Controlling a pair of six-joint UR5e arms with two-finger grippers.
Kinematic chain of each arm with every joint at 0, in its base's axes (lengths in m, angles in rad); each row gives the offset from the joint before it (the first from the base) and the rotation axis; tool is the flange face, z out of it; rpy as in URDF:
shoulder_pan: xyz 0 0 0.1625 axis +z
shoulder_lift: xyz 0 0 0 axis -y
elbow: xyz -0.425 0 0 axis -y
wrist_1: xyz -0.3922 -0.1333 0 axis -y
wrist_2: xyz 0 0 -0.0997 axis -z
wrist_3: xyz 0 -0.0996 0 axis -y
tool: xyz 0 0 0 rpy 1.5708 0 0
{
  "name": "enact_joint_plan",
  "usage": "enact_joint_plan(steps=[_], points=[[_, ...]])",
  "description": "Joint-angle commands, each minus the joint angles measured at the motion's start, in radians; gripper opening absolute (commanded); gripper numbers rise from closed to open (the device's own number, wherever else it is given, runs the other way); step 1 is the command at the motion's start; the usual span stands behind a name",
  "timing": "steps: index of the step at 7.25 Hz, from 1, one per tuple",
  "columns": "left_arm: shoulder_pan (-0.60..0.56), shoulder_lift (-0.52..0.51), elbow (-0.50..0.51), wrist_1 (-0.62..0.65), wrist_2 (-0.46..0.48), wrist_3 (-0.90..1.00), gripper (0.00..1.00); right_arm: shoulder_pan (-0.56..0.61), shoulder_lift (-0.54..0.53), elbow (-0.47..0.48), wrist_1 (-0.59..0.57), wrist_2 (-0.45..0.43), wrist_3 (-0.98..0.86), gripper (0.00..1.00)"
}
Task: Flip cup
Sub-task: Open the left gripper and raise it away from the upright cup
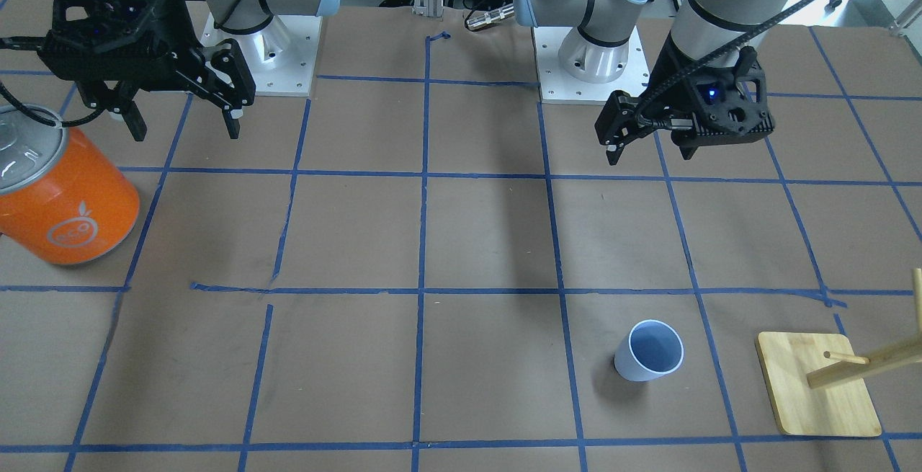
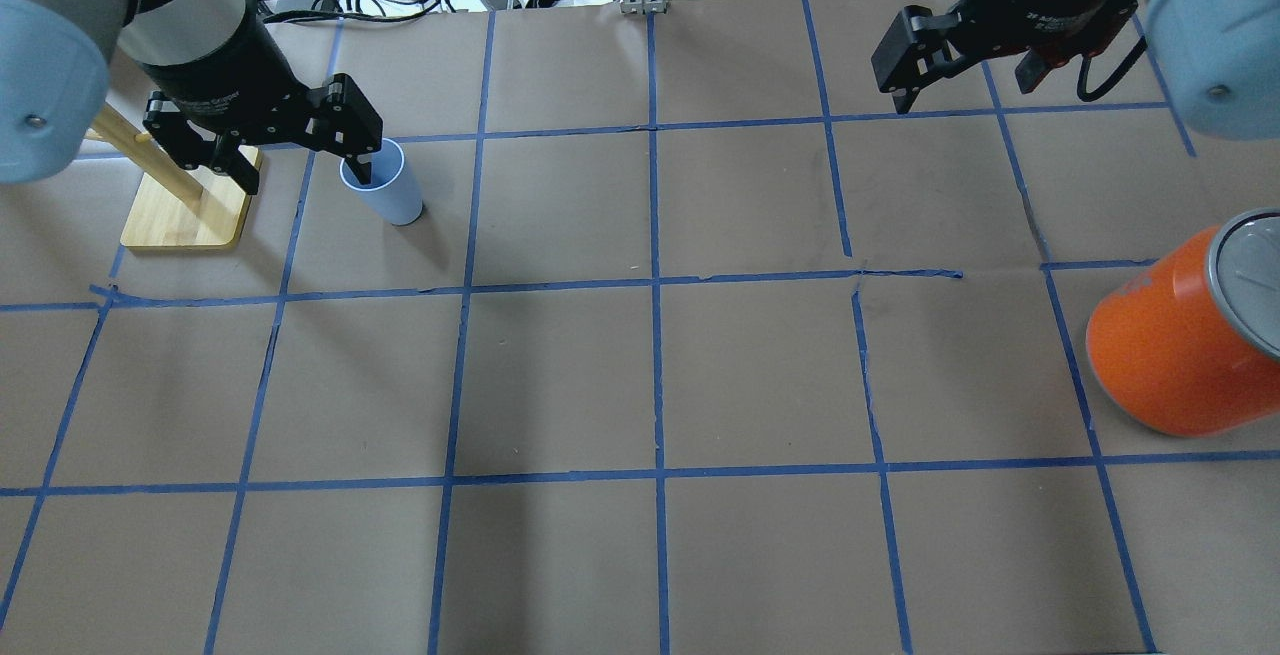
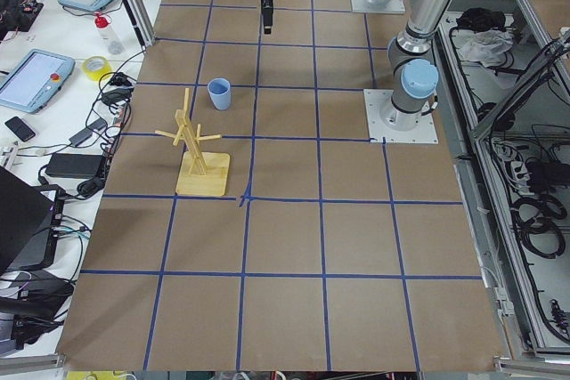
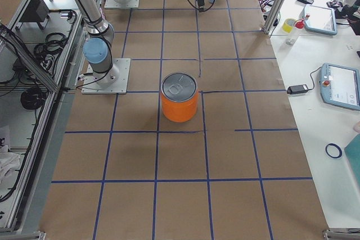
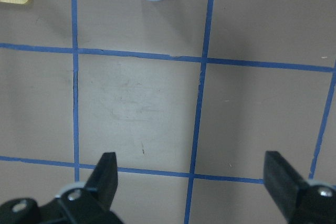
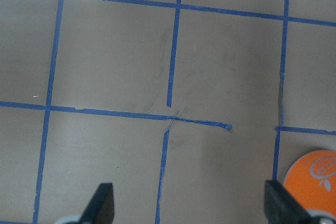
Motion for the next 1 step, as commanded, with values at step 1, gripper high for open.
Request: enact_joint_plan(steps=[1], points=[[0.000, 0.010, -0.017, 0.000, -0.013, 0.000, 1.00, 0.000, 0.000, 0.000, 0.000, 0.000, 0.000, 1.00]])
